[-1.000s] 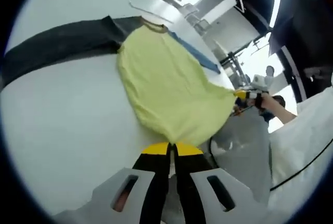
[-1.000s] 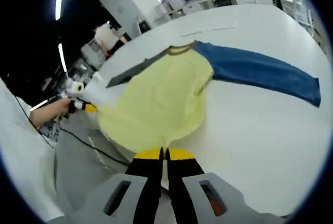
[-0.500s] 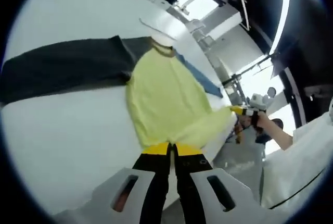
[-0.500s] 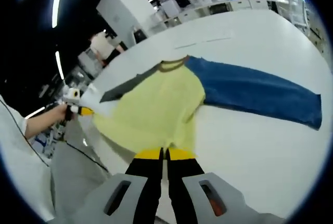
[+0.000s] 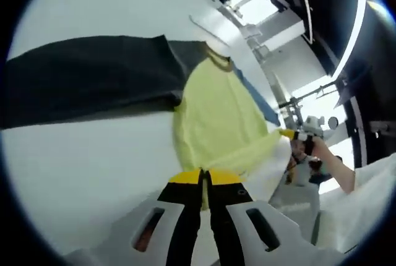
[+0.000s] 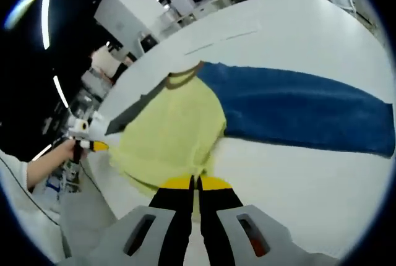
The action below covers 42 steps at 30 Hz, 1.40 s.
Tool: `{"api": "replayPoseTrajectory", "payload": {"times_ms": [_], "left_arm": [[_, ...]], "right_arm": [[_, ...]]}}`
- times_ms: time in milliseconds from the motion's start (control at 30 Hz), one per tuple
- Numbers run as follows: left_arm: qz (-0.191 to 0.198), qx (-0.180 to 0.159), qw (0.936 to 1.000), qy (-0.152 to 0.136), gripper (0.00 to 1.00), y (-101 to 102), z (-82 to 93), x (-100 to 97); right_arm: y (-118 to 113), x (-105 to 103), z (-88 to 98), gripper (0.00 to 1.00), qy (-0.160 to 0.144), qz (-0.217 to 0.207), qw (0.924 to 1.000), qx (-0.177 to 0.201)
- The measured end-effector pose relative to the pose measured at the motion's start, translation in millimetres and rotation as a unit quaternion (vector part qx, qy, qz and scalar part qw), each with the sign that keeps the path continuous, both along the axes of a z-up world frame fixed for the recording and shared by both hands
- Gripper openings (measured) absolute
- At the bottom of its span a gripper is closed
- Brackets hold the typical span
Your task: Fold the garment on the visible template until the final outline fits inside the template.
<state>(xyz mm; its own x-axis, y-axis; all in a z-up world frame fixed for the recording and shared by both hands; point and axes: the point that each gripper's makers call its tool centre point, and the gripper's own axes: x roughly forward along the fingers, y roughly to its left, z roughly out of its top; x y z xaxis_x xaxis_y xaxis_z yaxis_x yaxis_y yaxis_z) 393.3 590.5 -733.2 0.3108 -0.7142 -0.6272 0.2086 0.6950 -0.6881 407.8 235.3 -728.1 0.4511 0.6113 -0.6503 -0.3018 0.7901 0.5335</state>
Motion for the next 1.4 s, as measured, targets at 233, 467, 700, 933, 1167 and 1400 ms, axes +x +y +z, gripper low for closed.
{"api": "replayPoseTrajectory", "payload": {"times_ms": [233,467,700,933,1167,1400], "left_arm": [[0.016,0.008,0.9997,0.019,0.00,0,-13.9,12.2],[0.022,0.018,0.9992,0.029,0.00,0,-21.9,15.7],[0.029,0.021,0.9988,0.033,0.00,-1,-23.3,15.7],[0.024,0.031,0.9988,0.030,0.01,0,-25.2,15.8],[0.019,0.045,0.9985,0.022,0.03,0,-24.9,16.3],[0.023,0.066,0.9974,0.014,0.07,10,-21.6,19.4]], "right_arm": [[-1,8,-13.3,0.03,0.009,-0.004,0.9998,-0.015],[-2,10,-28.1,0.04,0.013,-0.008,0.9993,-0.034],[-1,11,-37.4,0.04,-0.012,0.021,0.9971,-0.072],[-1,15,-37.4,0.04,-0.028,0.025,0.9954,-0.088],[-13,19,-31.9,0.13,-0.032,0.004,0.9939,-0.106],[-25,21,-22.0,0.11,-0.044,-0.020,0.9938,-0.099]]}}
